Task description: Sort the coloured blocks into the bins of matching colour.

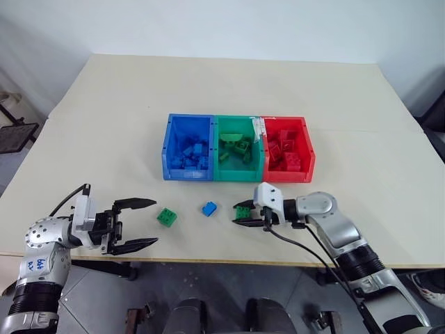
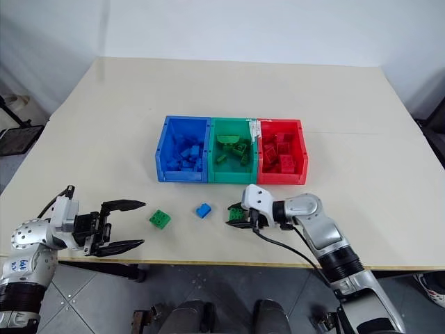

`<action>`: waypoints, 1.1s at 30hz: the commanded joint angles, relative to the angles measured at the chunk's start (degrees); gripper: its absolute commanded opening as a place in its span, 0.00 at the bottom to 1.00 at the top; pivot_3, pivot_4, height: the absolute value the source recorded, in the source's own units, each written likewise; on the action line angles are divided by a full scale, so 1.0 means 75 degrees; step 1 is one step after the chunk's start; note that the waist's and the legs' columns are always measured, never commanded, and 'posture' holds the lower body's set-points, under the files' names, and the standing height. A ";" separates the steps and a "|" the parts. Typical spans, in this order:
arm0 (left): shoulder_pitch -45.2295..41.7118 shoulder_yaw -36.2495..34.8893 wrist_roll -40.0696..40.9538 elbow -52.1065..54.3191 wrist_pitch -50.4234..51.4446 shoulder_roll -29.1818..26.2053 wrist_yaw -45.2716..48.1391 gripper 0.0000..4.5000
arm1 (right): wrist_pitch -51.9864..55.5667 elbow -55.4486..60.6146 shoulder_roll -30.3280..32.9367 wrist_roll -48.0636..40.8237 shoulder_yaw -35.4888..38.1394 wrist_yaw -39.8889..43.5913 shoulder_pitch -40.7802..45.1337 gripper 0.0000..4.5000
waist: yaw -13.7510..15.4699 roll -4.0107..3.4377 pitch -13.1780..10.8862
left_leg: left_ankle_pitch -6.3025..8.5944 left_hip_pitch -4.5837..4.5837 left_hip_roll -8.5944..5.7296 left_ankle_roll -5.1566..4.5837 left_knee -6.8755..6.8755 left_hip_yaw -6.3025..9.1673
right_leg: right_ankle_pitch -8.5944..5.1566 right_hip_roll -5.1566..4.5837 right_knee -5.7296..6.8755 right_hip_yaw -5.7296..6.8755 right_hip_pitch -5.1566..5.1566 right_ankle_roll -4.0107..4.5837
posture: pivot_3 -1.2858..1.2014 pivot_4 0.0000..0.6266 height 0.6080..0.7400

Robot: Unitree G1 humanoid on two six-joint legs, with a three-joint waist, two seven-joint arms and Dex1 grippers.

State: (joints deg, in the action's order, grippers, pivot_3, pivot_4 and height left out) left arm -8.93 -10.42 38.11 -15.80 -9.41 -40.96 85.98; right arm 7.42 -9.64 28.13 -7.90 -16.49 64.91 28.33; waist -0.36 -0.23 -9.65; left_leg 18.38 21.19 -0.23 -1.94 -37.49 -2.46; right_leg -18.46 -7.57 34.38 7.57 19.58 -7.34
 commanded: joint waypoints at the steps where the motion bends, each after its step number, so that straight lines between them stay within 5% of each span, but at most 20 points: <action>1: 0.0057 -0.0201 0.0043 0.0306 0.0014 0.0051 0.0191 1.00 | 0.0111 0.0524 0.0146 -0.0453 0.0514 0.0092 0.0161 0.33 | 0.0000 0.0000 0.0000 | 0.0000 0.0000 0.0000 0.0000 0.0000 0.0000 | 0.0000 -0.0001 -0.0001 -0.0001 0.0000 0.0000 | 0.52 0.24 1.00; 8: 0.0068 -0.0219 -0.0012 0.0392 0.0027 0.0166 0.0151 1.00 | 0.0438 -0.0490 -0.0249 -0.0775 0.1402 -0.0719 0.1957 0.33 | -0.0144 -0.0009 -0.0005 | -0.0001 0.0000 0.0002 0.0004 0.0002 -0.0002 | 0.0000 -0.0001 0.0006 -0.0001 0.0008 0.0000 | 0.52 0.24 1.00; 14: 0.0041 -0.0245 -0.0100 0.0402 -0.0014 0.0251 0.0104 1.00 | -0.0755 -0.3192 -0.0888 -0.0289 0.1527 -0.1090 0.3645 0.33 | -0.0198 -0.0004 -0.0002 | 0.0002 -0.0007 0.0002 0.0014 0.0014 0.0027 | -0.0001 0.0001 0.0049 -0.0001 0.0016 0.0001 | 0.52 0.24 1.00; 23: 0.0202 -0.0363 -0.0082 0.0596 0.0003 0.0260 0.0014 1.00 | -0.1589 -0.4113 -0.1050 -0.0176 0.1576 -0.0634 0.4073 1.00 | -0.0201 -0.0005 -0.0003 | 0.0001 -0.0003 0.0000 0.0013 0.0011 0.0034 | -0.0001 0.0001 0.0054 -0.0003 0.0017 0.0001 | 0.52 0.24 1.00; 33: 0.0666 -0.0705 -0.0048 0.0977 0.0042 0.0287 -0.0303 1.00 | -0.0154 -0.1626 0.0588 -0.1368 0.1802 0.1700 0.1922 1.00 | -0.0141 -0.0006 -0.0004 | 0.0003 0.0000 -0.0001 0.0011 0.0007 0.0056 | 0.0000 -0.0008 0.0041 -0.0023 -0.0002 0.0001 | 0.52 0.24 1.00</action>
State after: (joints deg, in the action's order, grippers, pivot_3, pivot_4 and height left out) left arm -4.75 -13.68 37.28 -10.75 -9.04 -38.86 84.49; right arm 4.23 -26.34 29.73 -15.14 -4.86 73.55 44.95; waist -1.41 -0.28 -9.68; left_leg 18.40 21.19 -0.24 -1.86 -37.44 -2.06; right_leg -18.46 -7.64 34.66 7.39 19.56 -7.33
